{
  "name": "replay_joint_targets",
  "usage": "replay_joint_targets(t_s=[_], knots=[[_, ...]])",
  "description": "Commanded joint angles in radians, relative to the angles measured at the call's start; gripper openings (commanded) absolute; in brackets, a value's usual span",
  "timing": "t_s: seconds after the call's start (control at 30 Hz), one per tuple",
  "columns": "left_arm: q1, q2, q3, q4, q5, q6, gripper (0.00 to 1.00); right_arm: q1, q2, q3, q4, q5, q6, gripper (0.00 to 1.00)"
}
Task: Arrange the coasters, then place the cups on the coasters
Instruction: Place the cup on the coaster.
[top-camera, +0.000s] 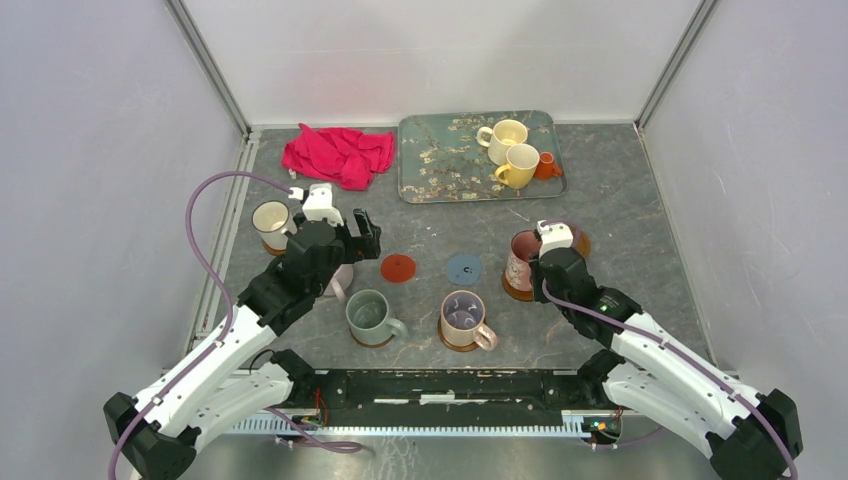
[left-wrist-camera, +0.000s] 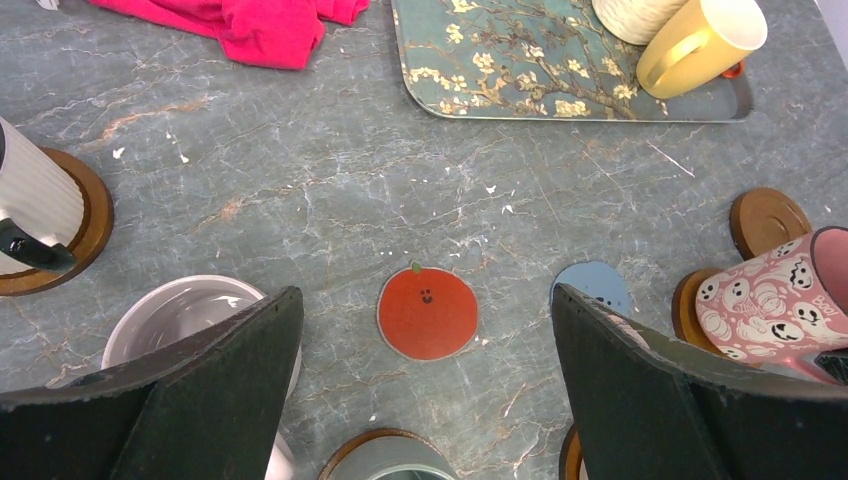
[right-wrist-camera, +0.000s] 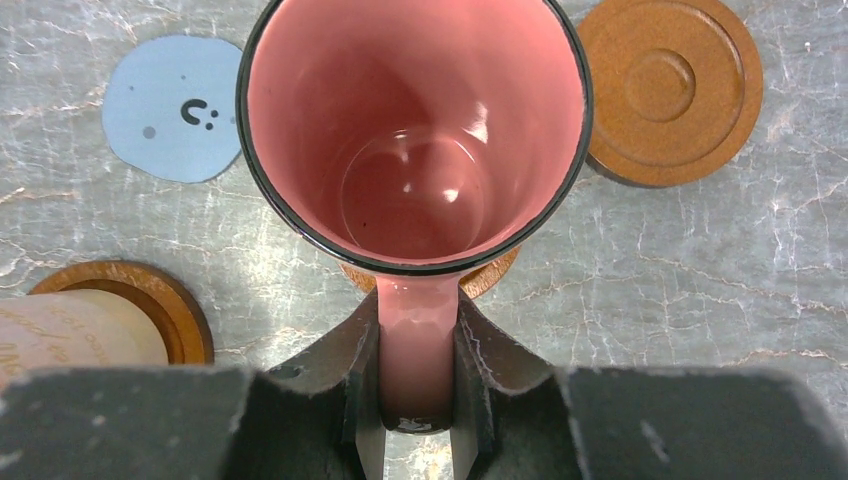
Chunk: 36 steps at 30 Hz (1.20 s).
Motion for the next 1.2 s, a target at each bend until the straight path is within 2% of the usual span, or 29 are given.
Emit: replay_joint_targets(t_s=[0.0,0.3,0.83,1.17], knots=[[0.005,0.004,0.002,0.035,-0.015,-0.002,1.00,0.029,-0.033,0.001,0.111,0.112,0.020,0.00],[0.005,0.009,0.002,0.034,-0.014,-0.001,1.00,0.056,-0.029,-0.041,0.141,0.124,0.031,0.00],[0.005,0.013,0.004,0.031,-0.017,0.000,1.00,0.080,-0.054,-0.056,0.085,0.106,0.060,0.00],[0.004,0.008,0.004,0.030,-0.016,-0.003,1.00,0.081,-0.064,-0.049,0.039,0.107,0.072,0.23]])
